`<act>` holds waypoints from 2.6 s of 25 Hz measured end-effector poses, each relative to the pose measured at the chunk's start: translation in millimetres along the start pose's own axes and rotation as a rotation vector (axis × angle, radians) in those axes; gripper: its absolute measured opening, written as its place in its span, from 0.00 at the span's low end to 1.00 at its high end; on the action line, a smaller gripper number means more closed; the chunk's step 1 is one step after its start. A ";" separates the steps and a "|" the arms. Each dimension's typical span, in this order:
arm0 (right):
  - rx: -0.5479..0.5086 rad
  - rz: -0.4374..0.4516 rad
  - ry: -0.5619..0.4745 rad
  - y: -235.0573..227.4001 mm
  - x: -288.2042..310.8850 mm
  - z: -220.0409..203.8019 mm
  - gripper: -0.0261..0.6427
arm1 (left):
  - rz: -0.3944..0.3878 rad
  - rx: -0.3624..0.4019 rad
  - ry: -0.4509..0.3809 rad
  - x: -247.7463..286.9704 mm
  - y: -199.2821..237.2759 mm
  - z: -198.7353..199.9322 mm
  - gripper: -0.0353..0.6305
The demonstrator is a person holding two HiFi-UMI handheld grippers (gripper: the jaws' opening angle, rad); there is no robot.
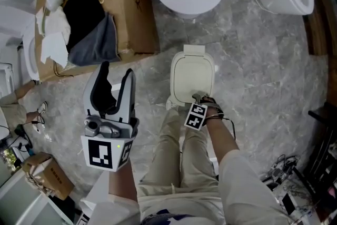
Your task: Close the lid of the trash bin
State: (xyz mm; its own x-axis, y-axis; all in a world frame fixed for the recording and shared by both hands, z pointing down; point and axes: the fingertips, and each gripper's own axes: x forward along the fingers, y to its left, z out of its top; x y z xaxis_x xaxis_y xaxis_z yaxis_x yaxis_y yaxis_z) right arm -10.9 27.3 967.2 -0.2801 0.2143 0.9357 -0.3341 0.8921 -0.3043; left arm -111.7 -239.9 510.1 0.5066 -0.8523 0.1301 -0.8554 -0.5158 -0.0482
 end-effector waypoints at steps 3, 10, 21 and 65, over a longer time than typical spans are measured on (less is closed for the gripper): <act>0.046 -0.055 -0.002 -9.9 4.5 4.6 0.63 | 0.014 0.001 0.001 -4.8 6.2 -3.5 0.32; 0.186 0.069 0.026 1.7 -10.1 10.6 0.68 | 0.005 0.007 -0.015 -19.0 0.5 25.3 0.32; 0.540 -0.435 -0.686 -40.2 -363.8 51.8 0.63 | -0.046 0.015 -0.130 -83.0 -35.5 189.3 0.32; 0.418 -1.264 -1.446 85.3 -752.5 51.2 0.05 | -0.021 -0.069 -0.377 -143.4 -61.6 300.0 0.05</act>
State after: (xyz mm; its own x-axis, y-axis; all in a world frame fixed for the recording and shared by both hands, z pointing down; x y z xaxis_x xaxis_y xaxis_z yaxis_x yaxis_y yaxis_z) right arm 125.4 -78.3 228.0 -0.0798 -0.9866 -0.1420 -0.9936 0.0674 0.0906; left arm -99.2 -111.9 197.3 0.5174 -0.8202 -0.2439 -0.8431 -0.5374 0.0190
